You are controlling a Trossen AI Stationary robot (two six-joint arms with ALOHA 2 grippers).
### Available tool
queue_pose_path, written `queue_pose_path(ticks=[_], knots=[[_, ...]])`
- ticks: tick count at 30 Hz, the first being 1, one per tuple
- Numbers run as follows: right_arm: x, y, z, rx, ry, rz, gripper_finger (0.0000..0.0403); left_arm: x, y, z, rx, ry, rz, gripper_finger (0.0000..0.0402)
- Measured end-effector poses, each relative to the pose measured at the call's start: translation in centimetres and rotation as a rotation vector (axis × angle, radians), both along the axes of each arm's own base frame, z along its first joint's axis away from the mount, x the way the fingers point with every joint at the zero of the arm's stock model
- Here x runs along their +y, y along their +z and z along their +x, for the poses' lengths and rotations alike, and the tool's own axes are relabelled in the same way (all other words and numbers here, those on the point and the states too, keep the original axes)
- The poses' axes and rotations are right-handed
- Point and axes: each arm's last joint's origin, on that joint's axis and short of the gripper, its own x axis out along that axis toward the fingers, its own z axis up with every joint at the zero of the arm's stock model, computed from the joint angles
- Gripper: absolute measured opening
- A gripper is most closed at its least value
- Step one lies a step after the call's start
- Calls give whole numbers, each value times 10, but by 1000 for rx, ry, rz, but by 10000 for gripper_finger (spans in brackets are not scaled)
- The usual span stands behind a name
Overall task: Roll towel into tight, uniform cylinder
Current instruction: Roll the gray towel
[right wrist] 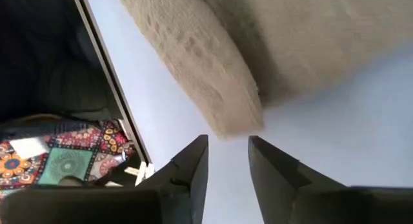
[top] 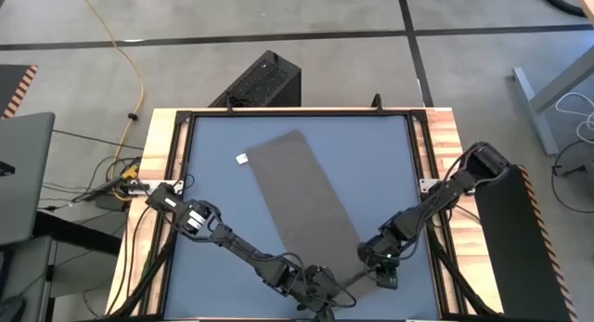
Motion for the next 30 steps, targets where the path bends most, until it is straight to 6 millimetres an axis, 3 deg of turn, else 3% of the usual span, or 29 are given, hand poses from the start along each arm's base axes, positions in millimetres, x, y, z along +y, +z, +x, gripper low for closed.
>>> queue_pose_path(ticks=[6, 9, 12, 16, 19, 24, 30], knots=[[-10, 36, -17, -176, -44, -92, 145, 3, -1, 1, 16, 5, -3, 0], [3, 53, -30, -406, -40, -155, 144, 5, -1, 1, 20, 9, -3, 0], [26, 58, -43, -624, 32, -214, 144, 7, -2, 2, 28, 13, 2, 0], [55, 47, -58, -795, 187, -300, 141, 9, -3, 2, 38, 20, 11, 0], [67, 32, -68, -810, 266, -378, 133, 9, -3, 2, 40, 19, 7, 0], [71, 13, -68, -762, 306, -449, 130, 9, -3, 2, 45, 22, -5, 0], [66, 4, -58, -692, 312, -456, 160, 10, -3, 2, 48, 30, -14, 0]])
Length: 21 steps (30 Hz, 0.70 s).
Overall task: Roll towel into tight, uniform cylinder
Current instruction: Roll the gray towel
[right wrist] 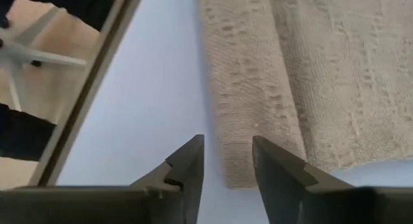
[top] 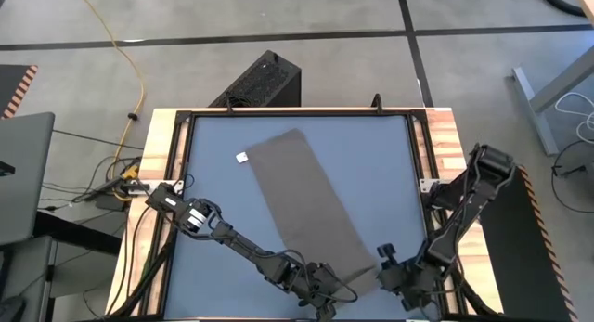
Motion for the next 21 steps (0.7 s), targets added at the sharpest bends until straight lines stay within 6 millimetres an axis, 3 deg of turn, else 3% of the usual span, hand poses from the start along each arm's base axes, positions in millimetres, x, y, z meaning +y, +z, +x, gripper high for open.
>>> queue_pose_path(ticks=[10, 15, 21], knots=[[2, -24, 4, 74, 13, -71, 205, 0, 0, 0, 0, 1, 0, 0], [3, -38, 6, 86, 2, -133, 200, -1, 3, 2, -45, -36, 19, 12], [2, -41, 6, 97, 0, -152, 177, -3, 15, 7, -51, -144, 48, 60]])
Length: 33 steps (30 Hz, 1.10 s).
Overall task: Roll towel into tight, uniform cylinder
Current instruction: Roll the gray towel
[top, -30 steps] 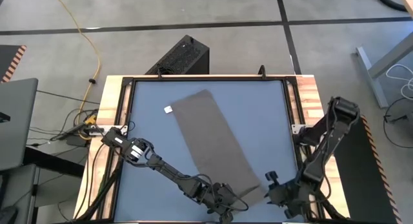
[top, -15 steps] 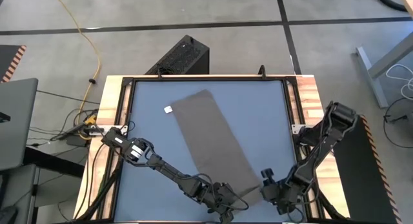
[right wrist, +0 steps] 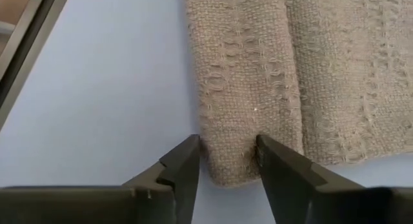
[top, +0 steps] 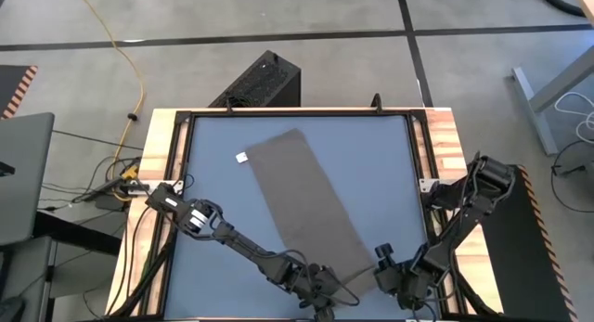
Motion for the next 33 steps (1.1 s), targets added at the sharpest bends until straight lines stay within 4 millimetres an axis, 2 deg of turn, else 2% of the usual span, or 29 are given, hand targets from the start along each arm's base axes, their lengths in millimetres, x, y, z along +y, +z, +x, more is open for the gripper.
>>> queue_pose_path(ticks=[7, 15, 22, 29, 33], knots=[[-1, 0, 0, 2, -1, -3, 150, 9, 14, 4, 104, -28, 100, 97], [0, -1, 0, 4, -2, 1, 141, 6, 42, 10, 97, -114, 74, 99], [0, -1, 0, 6, -2, 2, 141, 4, 58, 4, 180, -126, 114, 99], [0, -1, 0, 8, 0, 3, 141, -8, 101, 4, 25, -153, 239, 98], [-1, -1, 0, 9, -1, 3, 141, -26, 113, 0, -88, -204, 302, 98]])
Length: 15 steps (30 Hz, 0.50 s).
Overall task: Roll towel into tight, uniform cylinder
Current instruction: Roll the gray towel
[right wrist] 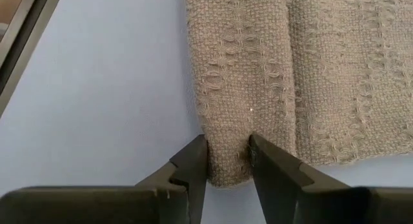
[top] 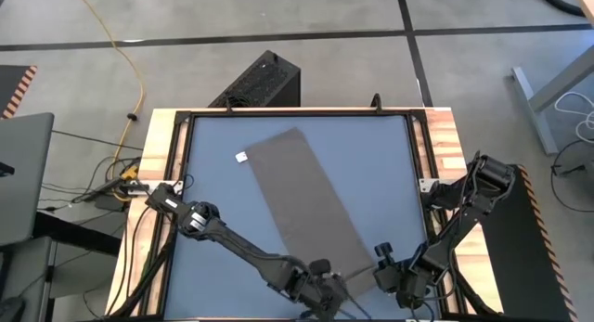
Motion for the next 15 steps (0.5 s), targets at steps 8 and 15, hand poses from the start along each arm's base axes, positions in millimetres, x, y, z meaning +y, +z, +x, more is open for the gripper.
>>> queue_pose_path(ticks=[8, 15], knots=[[0, 0, 0, -1, 0, 2, 141, -44, -47, -15, -2, -146, 139, 100], [1, 0, 1, -6, -1, 9, 141, -42, -61, -11, 11, -127, 162, 128]])
